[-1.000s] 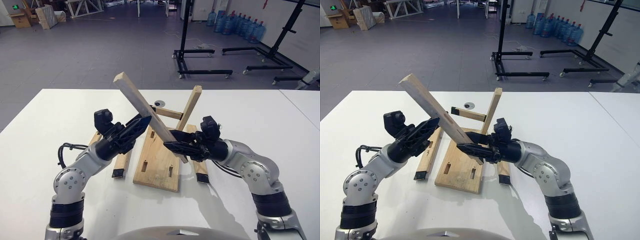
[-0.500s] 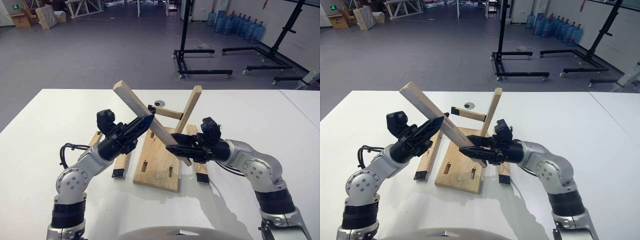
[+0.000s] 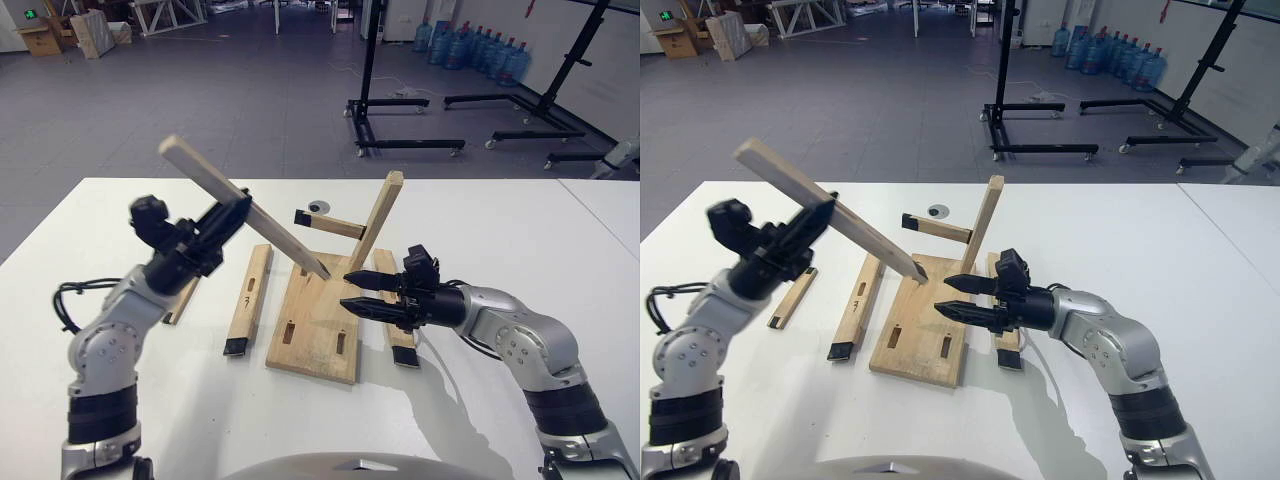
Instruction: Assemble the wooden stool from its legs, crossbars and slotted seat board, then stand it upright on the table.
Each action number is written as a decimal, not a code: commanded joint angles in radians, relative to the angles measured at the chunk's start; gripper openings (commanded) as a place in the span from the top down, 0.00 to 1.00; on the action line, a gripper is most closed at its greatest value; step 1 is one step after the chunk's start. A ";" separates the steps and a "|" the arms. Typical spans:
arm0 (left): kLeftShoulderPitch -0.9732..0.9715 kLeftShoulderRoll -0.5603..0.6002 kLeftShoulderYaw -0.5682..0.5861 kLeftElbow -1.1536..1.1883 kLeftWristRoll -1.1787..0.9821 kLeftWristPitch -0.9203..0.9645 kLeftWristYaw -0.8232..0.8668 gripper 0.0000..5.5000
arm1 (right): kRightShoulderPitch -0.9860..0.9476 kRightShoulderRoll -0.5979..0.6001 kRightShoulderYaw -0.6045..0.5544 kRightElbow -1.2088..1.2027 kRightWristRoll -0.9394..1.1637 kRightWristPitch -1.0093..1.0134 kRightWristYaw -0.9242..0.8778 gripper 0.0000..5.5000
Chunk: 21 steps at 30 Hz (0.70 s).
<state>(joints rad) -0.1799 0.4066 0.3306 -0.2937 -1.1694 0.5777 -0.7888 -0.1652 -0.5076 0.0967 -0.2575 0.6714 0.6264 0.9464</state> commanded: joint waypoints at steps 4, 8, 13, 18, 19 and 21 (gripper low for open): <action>-0.017 0.032 0.009 -0.008 0.028 -0.015 -0.025 0.63 | -0.129 0.019 0.298 0.139 -0.403 -0.292 0.019 0.41; 0.003 0.031 -0.030 -0.017 0.099 -0.039 -0.033 0.63 | -0.181 -0.056 0.369 0.252 -0.539 -0.444 0.136 0.41; 0.001 0.046 -0.141 0.037 0.309 -0.119 -0.073 0.63 | -0.217 -0.161 0.457 0.331 -0.663 -0.634 0.323 0.41; -0.034 0.025 -0.211 0.132 0.450 -0.204 -0.093 0.63 | -0.213 -0.225 0.514 0.407 -0.767 -0.806 0.383 0.41; -0.035 0.022 -0.221 0.141 0.467 -0.220 -0.097 0.63 | -0.210 -0.236 0.515 0.418 -0.777 -0.833 0.382 0.41; -0.032 0.015 -0.240 0.157 0.502 -0.252 -0.106 0.63 | -0.207 -0.256 0.510 0.436 -0.789 -0.883 0.380 0.41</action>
<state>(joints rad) -0.1943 0.4273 0.1107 -0.1513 -0.7070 0.3599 -0.8846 -0.4252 -0.6946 0.5608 0.1065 0.0153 -0.2377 1.3035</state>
